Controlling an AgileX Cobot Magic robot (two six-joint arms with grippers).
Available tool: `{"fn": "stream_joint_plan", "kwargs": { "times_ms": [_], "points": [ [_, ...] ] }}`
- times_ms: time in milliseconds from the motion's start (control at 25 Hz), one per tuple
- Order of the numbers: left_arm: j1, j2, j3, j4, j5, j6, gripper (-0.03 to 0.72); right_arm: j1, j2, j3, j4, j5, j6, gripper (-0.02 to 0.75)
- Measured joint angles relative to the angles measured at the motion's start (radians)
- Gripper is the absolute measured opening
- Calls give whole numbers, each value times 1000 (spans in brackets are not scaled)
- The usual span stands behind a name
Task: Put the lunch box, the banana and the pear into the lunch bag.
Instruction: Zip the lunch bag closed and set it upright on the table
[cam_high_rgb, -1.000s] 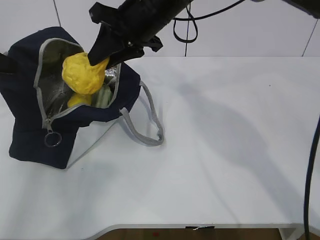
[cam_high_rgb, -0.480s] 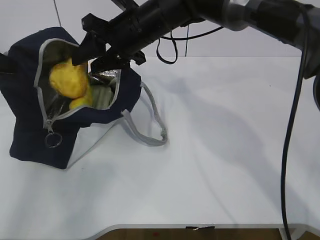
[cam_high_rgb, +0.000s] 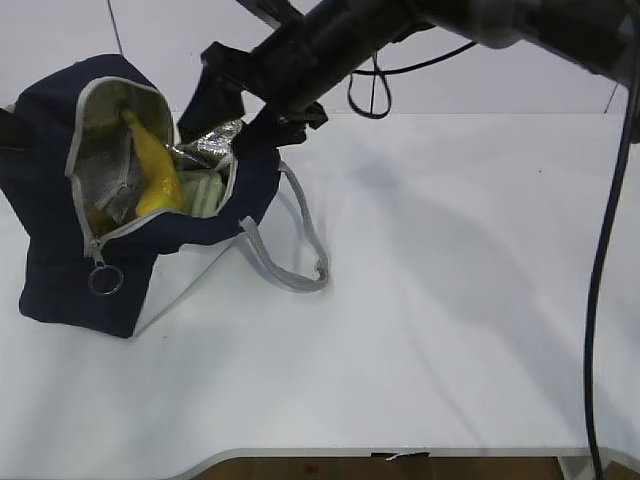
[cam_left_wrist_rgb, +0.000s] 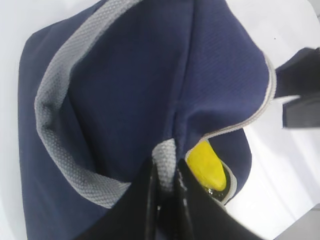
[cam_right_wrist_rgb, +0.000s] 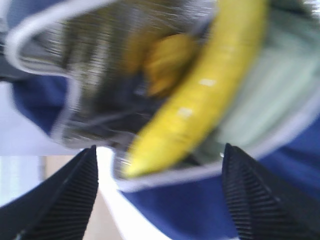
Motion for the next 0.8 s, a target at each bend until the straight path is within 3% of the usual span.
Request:
{"fn": "stream_joint_plan", "kwargs": {
  "times_ms": [320, 800],
  "points": [
    [0, 0, 0, 2, 0, 0, 23, -38, -17, -8, -254, 7, 101, 585],
    [0, 0, 0, 5, -12, 0, 23, -38, 46, -8, -289, -31, 160, 582]
  ]
}}
